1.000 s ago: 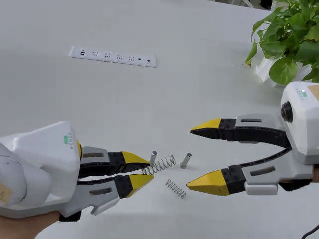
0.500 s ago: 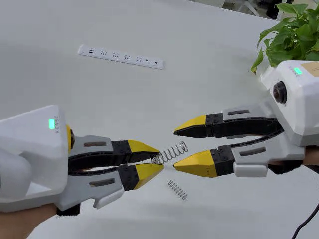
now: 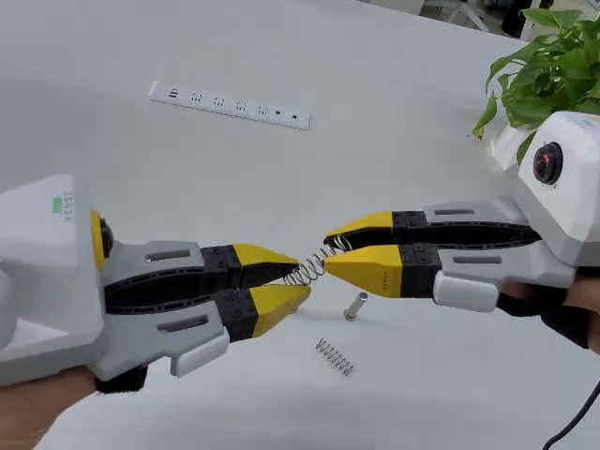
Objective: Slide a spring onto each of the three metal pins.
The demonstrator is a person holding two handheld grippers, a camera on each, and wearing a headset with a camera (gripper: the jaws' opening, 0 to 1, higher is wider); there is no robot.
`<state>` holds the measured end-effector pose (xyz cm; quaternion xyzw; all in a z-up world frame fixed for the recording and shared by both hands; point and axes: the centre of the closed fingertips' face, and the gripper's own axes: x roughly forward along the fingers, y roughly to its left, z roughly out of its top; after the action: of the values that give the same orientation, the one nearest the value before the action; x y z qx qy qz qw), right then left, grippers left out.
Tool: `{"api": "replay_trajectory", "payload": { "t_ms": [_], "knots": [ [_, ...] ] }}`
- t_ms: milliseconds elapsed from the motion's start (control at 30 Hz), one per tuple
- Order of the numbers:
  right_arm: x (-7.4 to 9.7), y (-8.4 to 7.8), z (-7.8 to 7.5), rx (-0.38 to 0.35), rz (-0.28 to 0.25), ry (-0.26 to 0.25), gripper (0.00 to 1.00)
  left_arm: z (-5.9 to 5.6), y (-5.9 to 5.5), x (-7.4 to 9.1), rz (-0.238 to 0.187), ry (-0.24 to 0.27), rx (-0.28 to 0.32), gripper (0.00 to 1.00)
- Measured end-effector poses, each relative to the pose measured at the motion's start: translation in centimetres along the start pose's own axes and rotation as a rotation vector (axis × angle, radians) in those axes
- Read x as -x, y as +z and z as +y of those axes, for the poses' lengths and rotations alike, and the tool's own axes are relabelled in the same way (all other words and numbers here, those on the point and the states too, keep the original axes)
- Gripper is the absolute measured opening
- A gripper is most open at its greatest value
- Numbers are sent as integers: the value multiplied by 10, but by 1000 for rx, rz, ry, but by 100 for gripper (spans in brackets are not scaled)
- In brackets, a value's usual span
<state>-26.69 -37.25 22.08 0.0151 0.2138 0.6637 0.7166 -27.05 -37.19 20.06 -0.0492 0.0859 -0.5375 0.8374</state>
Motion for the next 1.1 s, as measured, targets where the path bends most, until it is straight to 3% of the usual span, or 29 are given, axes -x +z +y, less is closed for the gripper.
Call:
{"api": "replay_trajectory", "payload": {
  "t_ms": [700, 1100],
  "knots": [
    [-12, 7, 14, 78, 55, 55, 7, -6, -4, -2, 13, -27, 5, 7],
    [-10, -1, 16, 117, 138, 78, 9, -9, -11, -3, 53, -39, -26, 6]
  ]
}}
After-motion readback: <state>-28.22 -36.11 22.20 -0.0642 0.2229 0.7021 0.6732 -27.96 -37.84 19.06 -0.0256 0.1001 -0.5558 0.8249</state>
